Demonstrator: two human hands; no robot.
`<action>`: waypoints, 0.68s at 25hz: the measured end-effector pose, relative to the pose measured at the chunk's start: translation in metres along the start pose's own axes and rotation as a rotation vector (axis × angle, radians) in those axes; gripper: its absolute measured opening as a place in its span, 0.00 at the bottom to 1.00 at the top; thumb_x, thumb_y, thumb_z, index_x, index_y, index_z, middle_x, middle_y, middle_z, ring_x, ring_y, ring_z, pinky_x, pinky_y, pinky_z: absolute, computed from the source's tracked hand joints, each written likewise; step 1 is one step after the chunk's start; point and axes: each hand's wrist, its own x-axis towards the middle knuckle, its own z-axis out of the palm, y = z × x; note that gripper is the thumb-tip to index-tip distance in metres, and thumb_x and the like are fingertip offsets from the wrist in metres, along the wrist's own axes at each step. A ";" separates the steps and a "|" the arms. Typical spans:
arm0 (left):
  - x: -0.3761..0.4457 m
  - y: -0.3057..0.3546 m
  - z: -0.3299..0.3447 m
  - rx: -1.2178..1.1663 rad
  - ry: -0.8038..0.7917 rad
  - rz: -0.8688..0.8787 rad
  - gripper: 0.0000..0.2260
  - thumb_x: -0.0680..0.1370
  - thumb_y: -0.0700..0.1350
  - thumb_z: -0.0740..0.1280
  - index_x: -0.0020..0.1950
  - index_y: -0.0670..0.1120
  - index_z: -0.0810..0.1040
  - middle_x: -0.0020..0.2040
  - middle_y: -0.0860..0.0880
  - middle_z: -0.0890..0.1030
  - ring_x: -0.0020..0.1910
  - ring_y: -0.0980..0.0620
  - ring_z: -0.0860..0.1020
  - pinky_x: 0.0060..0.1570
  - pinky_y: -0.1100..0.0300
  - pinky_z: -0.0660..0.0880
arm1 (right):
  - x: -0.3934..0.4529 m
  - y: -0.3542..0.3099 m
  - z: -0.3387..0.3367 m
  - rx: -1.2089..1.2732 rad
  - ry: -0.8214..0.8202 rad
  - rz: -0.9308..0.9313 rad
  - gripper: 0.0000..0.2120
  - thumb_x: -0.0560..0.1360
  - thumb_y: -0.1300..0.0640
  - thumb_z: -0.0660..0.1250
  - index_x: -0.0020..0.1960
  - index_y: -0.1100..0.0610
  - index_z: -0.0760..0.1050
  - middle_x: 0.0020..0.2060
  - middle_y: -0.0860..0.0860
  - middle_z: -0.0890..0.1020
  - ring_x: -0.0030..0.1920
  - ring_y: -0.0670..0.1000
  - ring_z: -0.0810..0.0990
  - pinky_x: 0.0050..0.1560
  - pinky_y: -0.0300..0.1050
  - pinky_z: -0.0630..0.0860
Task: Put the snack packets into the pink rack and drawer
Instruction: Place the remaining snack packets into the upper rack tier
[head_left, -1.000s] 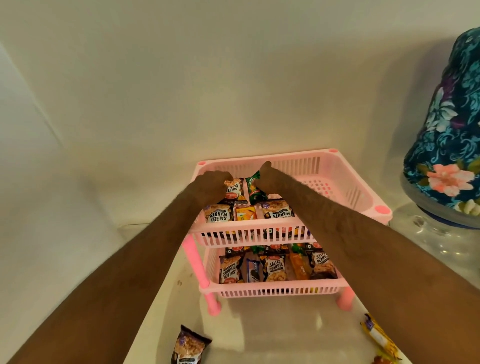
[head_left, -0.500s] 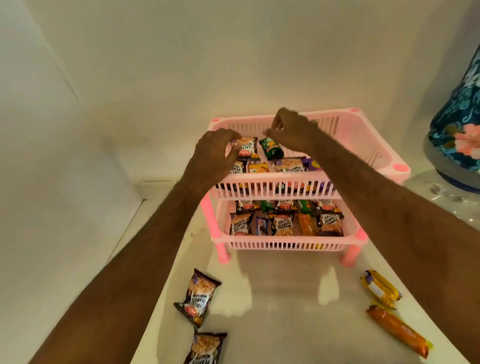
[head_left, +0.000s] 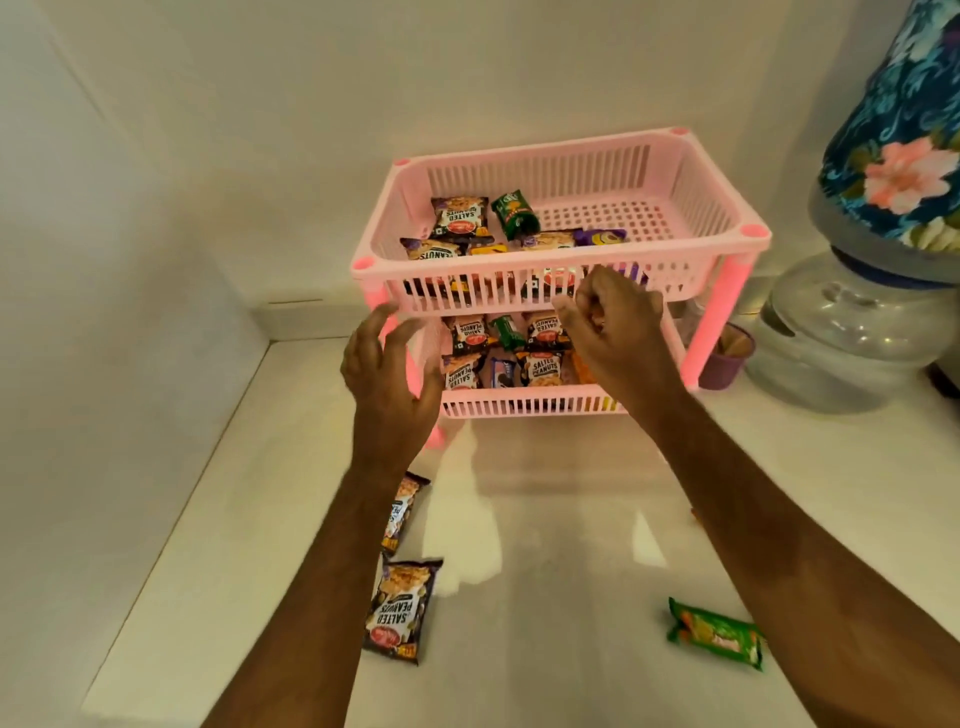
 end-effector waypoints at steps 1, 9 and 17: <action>-0.020 -0.004 0.002 -0.002 -0.050 -0.023 0.19 0.76 0.47 0.67 0.67 0.50 0.73 0.74 0.49 0.67 0.76 0.48 0.64 0.73 0.50 0.60 | -0.014 0.011 0.000 -0.006 -0.027 0.016 0.13 0.80 0.47 0.64 0.41 0.51 0.66 0.34 0.45 0.70 0.38 0.49 0.70 0.49 0.48 0.66; -0.169 -0.031 0.008 0.197 -0.493 -0.409 0.24 0.75 0.45 0.73 0.69 0.41 0.73 0.70 0.40 0.72 0.69 0.36 0.70 0.65 0.40 0.70 | -0.132 0.082 0.005 -0.110 -0.365 0.295 0.09 0.79 0.49 0.67 0.43 0.49 0.72 0.39 0.45 0.74 0.44 0.49 0.75 0.51 0.53 0.67; -0.233 -0.041 -0.005 0.325 -0.681 -0.758 0.36 0.74 0.62 0.71 0.77 0.47 0.66 0.76 0.44 0.66 0.71 0.36 0.70 0.65 0.39 0.70 | -0.206 0.126 -0.024 -0.260 -0.766 0.499 0.17 0.75 0.39 0.70 0.56 0.49 0.76 0.51 0.47 0.79 0.53 0.50 0.78 0.60 0.52 0.73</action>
